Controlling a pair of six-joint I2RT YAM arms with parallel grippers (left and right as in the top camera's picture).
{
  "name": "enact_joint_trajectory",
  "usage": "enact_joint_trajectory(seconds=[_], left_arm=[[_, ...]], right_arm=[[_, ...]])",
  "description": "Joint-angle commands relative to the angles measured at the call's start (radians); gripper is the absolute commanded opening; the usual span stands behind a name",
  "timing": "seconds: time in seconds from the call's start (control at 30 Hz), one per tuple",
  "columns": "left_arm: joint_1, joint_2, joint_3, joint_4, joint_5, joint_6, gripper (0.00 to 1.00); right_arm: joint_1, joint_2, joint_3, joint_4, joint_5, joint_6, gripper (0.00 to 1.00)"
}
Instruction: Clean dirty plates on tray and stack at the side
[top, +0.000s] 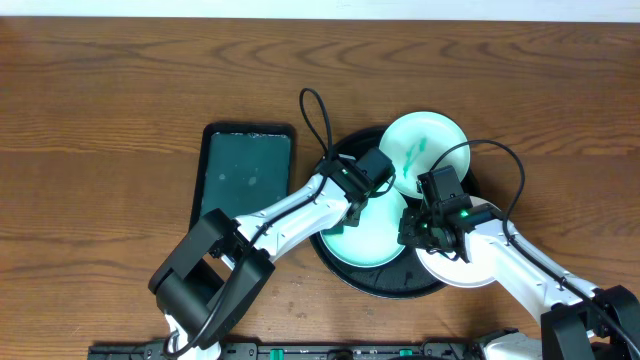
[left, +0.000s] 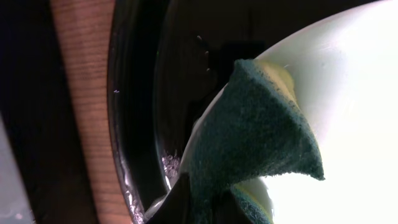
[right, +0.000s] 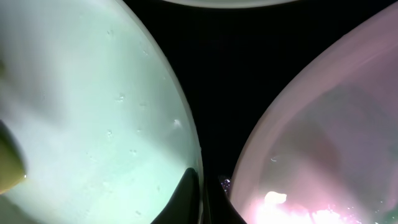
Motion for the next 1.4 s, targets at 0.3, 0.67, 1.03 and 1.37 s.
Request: enact_joint_trajectory(seconds=[0.3,0.67,1.03,1.37], left_arm=[[0.047,-0.268,0.014,-0.068,0.002,-0.002,0.07],[0.363,-0.418,-0.027,-0.193,-0.118,0.080,0.08],[0.650,-0.320,-0.085,-0.148,0.232,0.188,0.32],[0.681,-0.555,-0.085,-0.192,0.276,0.188,0.69]], right_arm=[[0.002,0.006,-0.003,-0.010,0.047,-0.010,0.01],[0.002,0.006,-0.003,0.050,0.099,-0.014,0.01],[0.003,-0.047,0.153,-0.129,0.076,-0.114,0.01],[0.039,-0.066,0.399,-0.322,0.227,-0.224,0.01]])
